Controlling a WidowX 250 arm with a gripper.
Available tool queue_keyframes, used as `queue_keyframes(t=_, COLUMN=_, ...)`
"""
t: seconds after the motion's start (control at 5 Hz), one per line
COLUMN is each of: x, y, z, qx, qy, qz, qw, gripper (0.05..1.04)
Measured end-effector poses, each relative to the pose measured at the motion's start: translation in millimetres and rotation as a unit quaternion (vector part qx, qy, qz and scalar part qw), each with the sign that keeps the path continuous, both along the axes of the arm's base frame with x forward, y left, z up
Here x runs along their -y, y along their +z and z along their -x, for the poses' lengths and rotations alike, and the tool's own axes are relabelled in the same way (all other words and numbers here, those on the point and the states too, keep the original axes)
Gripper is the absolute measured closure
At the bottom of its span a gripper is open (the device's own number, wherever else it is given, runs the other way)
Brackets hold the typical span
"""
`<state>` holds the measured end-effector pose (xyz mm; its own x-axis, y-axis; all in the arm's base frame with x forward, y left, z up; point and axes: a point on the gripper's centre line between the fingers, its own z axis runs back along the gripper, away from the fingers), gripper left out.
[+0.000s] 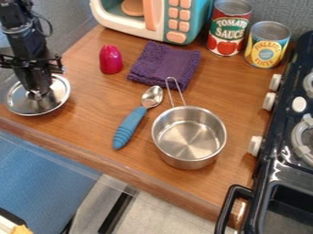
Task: Opened the metallic pot and put the metallic lid to the left of the pot on the table
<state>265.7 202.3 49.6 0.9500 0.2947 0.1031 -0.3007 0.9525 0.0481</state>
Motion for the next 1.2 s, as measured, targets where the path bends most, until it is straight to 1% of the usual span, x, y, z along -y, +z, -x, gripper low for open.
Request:
queue_keyframes(t=0.2, x=-7, y=-13.8, z=1, qx=-0.013, qy=0.005, qz=-0.002, qw=0.9999, gripper=0.773)
queue_keyframes(t=0.4, x=-9, y=-14.8, z=1, qx=-0.016, qy=0.002, qz=-0.007, qw=0.9998, gripper=0.672)
queue_keyframes(t=0.6, x=-9, y=-13.7, z=0, qx=-0.015, qy=-0.006, qz=-0.007, qw=0.9998, gripper=0.367)
queue_keyframes(t=0.8, x=-8, y=16.1, z=-2, qx=0.005, qy=-0.012, qz=-0.021, qw=0.9997, gripper=0.11)
queue_keyframes(t=1.0, x=-8, y=29.8, z=-6, qx=0.013, qy=-0.021, qz=-0.028, qw=0.9993, gripper=0.077)
queue_keyframes(t=1.2, x=-6, y=42.3, z=-5, qx=0.016, qy=-0.028, qz=-0.033, qw=0.9989, gripper=0.081)
